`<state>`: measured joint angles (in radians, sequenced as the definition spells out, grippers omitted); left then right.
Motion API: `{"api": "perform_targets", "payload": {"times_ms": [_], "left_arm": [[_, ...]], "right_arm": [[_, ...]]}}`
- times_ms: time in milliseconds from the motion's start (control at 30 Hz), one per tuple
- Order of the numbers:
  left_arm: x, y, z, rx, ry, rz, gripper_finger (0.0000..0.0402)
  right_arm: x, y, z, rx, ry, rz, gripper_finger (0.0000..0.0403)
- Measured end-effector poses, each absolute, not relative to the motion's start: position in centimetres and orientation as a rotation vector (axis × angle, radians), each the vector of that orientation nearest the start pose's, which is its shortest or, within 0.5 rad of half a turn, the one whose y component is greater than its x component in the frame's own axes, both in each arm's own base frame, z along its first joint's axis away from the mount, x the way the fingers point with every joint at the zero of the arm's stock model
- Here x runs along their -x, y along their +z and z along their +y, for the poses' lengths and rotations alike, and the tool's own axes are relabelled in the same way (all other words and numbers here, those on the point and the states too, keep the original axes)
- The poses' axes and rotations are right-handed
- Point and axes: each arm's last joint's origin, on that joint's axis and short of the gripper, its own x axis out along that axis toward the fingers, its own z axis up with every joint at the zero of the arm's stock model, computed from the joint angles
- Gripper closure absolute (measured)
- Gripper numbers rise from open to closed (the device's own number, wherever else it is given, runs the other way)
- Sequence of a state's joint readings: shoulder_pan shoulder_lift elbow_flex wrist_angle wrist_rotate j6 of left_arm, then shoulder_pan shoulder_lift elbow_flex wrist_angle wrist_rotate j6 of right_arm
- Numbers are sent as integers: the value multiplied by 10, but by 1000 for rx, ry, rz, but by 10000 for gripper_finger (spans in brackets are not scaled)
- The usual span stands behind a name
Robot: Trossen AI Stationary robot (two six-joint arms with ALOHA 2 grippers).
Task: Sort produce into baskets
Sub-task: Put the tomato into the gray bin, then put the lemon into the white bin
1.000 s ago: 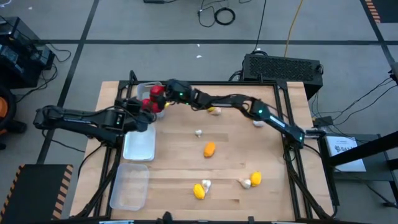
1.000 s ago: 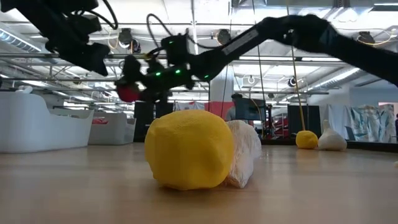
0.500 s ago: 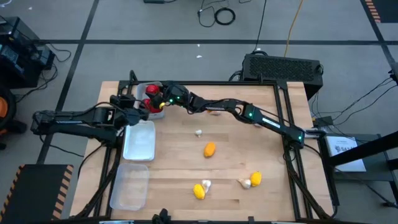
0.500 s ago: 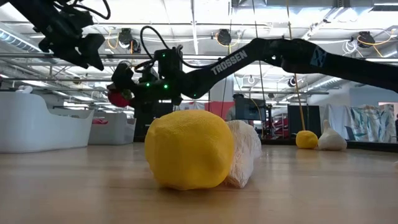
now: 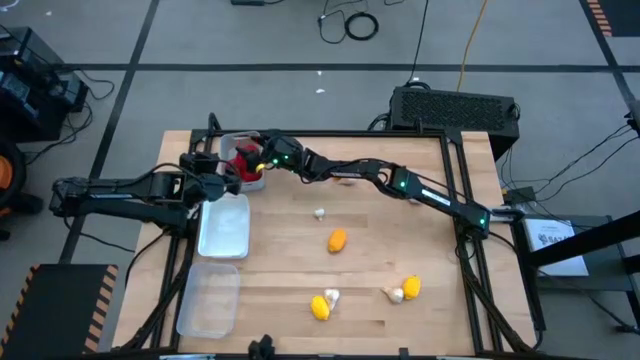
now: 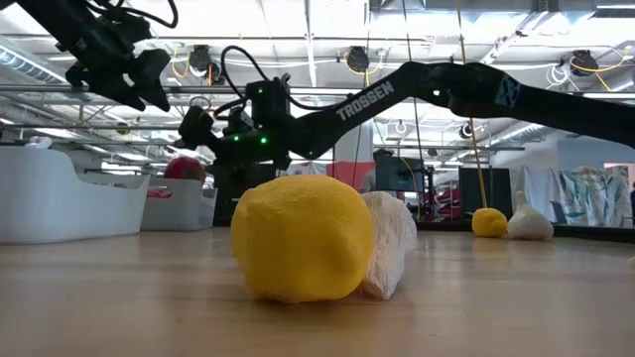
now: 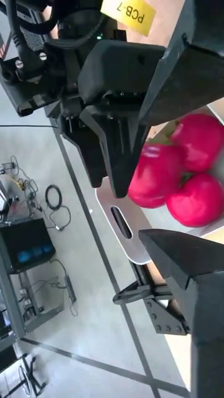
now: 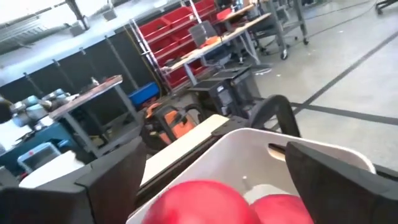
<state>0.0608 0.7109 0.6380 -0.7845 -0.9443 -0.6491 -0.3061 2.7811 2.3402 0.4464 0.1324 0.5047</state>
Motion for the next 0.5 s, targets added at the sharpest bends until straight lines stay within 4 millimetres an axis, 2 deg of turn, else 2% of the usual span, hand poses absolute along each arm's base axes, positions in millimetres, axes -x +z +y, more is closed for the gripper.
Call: {"api": "perform_targets", "payload": {"times_ms": [267, 500], "left_arm": [[-122, 254, 31, 181, 1142, 465, 109], [-120, 252, 31, 165, 1140, 498, 109]], "right_arm": [[-582, 146, -185, -456, -492, -117, 28], [-584, 148, -177, -438, -351, 8, 28]]}}
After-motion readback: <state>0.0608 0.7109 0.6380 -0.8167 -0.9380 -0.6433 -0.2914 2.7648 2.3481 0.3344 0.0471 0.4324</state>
